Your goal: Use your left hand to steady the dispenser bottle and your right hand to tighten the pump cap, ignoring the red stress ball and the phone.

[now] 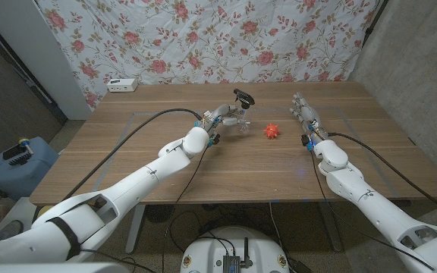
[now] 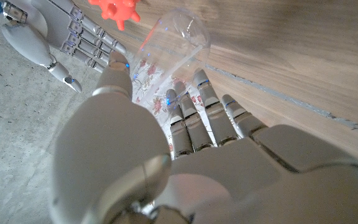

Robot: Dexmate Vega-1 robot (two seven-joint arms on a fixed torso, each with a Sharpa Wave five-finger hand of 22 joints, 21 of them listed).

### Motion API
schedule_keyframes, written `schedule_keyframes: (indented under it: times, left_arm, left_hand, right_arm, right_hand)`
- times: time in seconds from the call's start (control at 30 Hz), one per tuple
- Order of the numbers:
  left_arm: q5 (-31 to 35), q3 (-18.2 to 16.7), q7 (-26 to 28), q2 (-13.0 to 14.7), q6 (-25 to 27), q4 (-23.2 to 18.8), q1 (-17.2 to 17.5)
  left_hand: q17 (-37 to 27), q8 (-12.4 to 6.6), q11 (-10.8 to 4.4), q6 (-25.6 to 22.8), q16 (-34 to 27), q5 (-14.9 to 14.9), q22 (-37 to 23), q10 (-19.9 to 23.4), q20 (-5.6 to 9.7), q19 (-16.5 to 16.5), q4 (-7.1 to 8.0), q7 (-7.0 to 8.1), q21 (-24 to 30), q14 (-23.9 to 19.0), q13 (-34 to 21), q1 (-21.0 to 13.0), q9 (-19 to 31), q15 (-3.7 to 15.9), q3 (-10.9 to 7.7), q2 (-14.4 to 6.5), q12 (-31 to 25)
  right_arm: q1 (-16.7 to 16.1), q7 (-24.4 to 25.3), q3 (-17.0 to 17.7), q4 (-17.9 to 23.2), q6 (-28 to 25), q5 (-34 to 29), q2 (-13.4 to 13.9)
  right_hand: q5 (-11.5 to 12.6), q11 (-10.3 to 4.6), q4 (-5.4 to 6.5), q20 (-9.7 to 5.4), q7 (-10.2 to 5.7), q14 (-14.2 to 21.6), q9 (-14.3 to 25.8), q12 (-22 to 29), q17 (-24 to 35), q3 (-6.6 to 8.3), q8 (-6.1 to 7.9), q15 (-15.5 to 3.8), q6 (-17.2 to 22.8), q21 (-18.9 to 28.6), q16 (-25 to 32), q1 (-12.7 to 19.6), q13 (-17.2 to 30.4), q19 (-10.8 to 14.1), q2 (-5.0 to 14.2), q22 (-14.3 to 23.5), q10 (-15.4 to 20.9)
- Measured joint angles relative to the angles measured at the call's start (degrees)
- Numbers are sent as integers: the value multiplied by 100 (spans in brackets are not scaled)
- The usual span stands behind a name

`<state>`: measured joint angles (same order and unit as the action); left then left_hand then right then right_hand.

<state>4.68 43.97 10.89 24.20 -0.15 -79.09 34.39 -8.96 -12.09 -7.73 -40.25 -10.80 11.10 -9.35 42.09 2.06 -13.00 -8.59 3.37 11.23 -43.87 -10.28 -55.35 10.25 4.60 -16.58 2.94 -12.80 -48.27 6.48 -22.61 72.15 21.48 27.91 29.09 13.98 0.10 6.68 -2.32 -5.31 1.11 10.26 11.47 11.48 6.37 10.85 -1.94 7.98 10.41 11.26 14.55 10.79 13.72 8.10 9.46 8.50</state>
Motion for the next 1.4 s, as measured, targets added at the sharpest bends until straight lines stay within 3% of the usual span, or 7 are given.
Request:
schedule_keyframes:
  times: [0.5, 0.93, 1.3, 1.33, 1.4]
  left_arm:
    - [83, 44, -119, 76, 330, -262, -55]
    - [196, 97, -147, 114, 474, -391, -119]
    - [227, 97, -141, 114, 511, -391, -119]
    - [228, 115, -141, 106, 511, -413, -156]
    - [229, 115, -141, 106, 512, -413, -156]
  left_hand:
    - [1, 5, 4, -92, 21, -15, 0, 118, 30, -92, -24, -11, 0, -100, 3, 0, 3, 40, -26, 0, 31]
    - [4, 27, 24, -103, 37, -17, 0, 175, 30, -91, -23, -19, -22, -190, -1, 0, 3, 72, -26, 0, 51]
    - [3, 51, 26, -166, 38, -33, -1, 221, 29, -91, -42, -42, -22, -241, 0, 6, 1, 82, -44, -6, 71]
    - [3, 57, 26, -174, 38, -32, -1, 221, 30, -91, -42, -50, -22, -241, 1, 7, 1, 82, -44, -6, 71]
    - [3, 63, 26, -174, 38, -33, -1, 221, 30, -91, -42, -50, -22, -241, 2, 7, 1, 82, -44, -7, 71]
  right_arm:
    - [-231, 468, -12, 862, -575, -383, 339]
    - [-328, 760, -38, 1510, -1057, -759, 599]
    - [-359, 760, -58, 1993, -1057, -759, 806]
    - [-363, 872, -58, 2050, -1496, -1058, 833]
    - [-370, 872, -59, 2120, -1496, -1058, 871]
  right_hand:
    - [0, -2, -53, 0, 0, 0, 0, 0, -30, 52, 0, 0, 0, 0, 0, 66, 0, 0, -66, 0, 2]
    - [0, -43, -226, 0, 39, 0, 0, 0, -56, 70, 0, 0, 84, 0, 0, 206, 0, 0, -206, -14, 0]
    - [0, -42, -339, 0, 91, 74, 0, 0, -56, 19, 46, -10, 237, 0, 0, 288, 0, 42, -353, -14, 0]
    - [-10, -41, -346, 0, 90, 74, 0, 0, -56, 13, 46, -10, 238, 0, 0, 285, 0, 42, -383, -14, 1]
    - [-23, -19, -360, 1, 107, 74, 0, 0, -56, -2, 46, -10, 298, 0, 0, 268, 0, 42, -422, -13, 22]
